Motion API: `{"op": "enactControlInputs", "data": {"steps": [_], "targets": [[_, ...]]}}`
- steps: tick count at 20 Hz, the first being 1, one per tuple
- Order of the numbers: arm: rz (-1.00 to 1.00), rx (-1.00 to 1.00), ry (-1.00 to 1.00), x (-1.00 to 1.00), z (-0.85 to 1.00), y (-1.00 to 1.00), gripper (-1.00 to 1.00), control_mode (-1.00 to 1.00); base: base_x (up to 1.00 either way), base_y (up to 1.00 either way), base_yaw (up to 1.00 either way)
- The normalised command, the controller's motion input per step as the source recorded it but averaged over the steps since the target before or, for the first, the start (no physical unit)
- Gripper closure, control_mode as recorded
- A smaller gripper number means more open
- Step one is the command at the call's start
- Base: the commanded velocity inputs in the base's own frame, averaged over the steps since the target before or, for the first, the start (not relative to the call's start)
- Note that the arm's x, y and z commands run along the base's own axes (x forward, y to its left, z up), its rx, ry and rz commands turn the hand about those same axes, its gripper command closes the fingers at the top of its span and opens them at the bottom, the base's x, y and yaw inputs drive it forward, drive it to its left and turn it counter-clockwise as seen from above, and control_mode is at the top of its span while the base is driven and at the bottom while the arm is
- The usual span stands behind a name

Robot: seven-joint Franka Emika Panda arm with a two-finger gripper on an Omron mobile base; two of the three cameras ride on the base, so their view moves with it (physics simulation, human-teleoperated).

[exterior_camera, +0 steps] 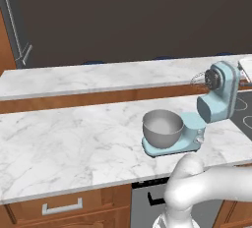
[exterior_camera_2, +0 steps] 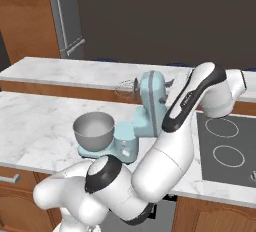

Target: Close the stand mixer head.

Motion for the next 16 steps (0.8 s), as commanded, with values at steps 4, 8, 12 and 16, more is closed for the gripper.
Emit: {"op": "enactControlInputs", "data": {"steps": [4,8,12,16], "targets": [[0.52,-0.09,0.01,0.0,-0.54,1.0,-1.0,-1.0,0.0,0.0,0.0],[0.5,-0.08,0.0,0.01,-0.61,1.0,-1.0,-1.0,0.0,0.0,0.0],[0.45,-0.11,0.0,0.12,-0.51,1.0,-1.0,-1.0,0.0,0.0,0.0],[0.4,-0.18,0.0,0.09,-0.21,1.0,-1.0,-1.0,0.0,0.0,0.0]]}}
